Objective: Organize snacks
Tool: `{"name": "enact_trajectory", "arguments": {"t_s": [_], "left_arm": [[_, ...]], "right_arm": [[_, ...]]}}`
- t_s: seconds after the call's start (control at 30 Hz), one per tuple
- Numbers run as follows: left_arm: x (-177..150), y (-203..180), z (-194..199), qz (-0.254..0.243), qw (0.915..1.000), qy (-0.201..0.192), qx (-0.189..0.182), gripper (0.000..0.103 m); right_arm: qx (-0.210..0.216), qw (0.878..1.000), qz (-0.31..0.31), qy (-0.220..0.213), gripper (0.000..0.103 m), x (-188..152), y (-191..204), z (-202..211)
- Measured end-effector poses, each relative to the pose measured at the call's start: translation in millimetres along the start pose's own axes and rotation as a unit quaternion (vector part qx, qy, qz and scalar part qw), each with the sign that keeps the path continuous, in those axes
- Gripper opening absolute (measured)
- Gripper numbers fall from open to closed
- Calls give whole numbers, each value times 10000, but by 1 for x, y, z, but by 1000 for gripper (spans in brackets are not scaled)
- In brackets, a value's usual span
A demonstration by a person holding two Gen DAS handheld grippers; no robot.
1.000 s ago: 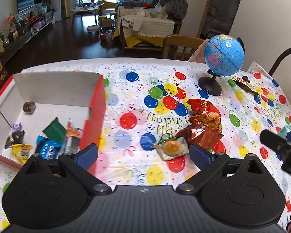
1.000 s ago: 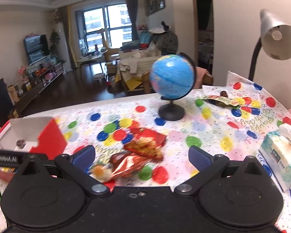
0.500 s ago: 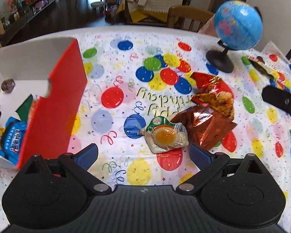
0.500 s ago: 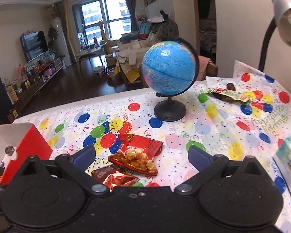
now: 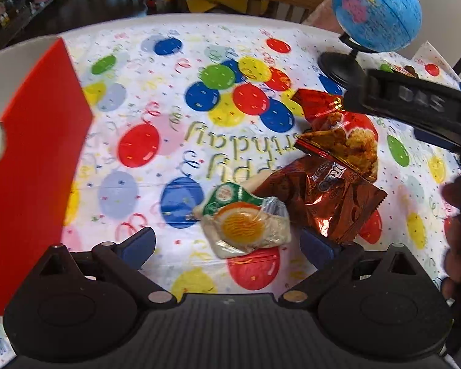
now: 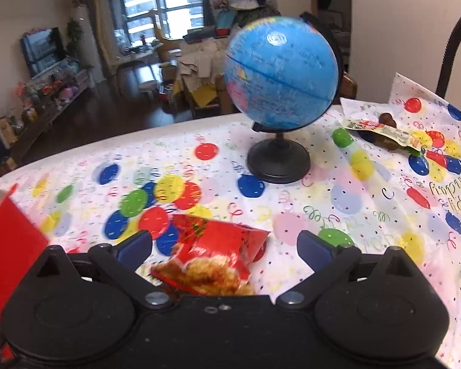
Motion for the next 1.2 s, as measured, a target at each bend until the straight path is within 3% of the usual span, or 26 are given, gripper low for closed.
{"name": "enact_trajectory", "arguments": {"t_s": [0.27, 0.33, 0.4, 0.5, 0.63, 1.2], "left_arm": [[6, 4, -15, 196, 9997, 141, -11, 100], [6, 4, -16, 195, 9997, 146, -25, 100], [5, 3, -17, 203, 9996, 203, -84, 95], [7, 4, -18, 246, 9995, 196, -100, 87], [9, 4, -15, 236, 9994, 185, -155, 65], [-1, 13, 22, 266, 9995, 2, -146, 60]], "right_arm": [[176, 9977, -482, 446, 101, -7, -2, -32], [233, 9969, -521, 540, 93, -9, -1, -37], [322, 9966, -492, 583, 82, -11, -1, -39], [442, 9959, -555, 562, 75, -12, -1, -38], [473, 9959, -570, 516, 66, -11, -1, -34], [588, 9970, -508, 35, 62, -12, -10, 31]]}}
Point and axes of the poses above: each gripper's, at about its wrist camera, not at the fingertips, and z roughly against the way its jaws point, y to its left, x to its top, the point moved 4 cm from there along -z, roughly the way its jaws point, and after that the axes turned 11 degrees about z, right-handed, at the moved point
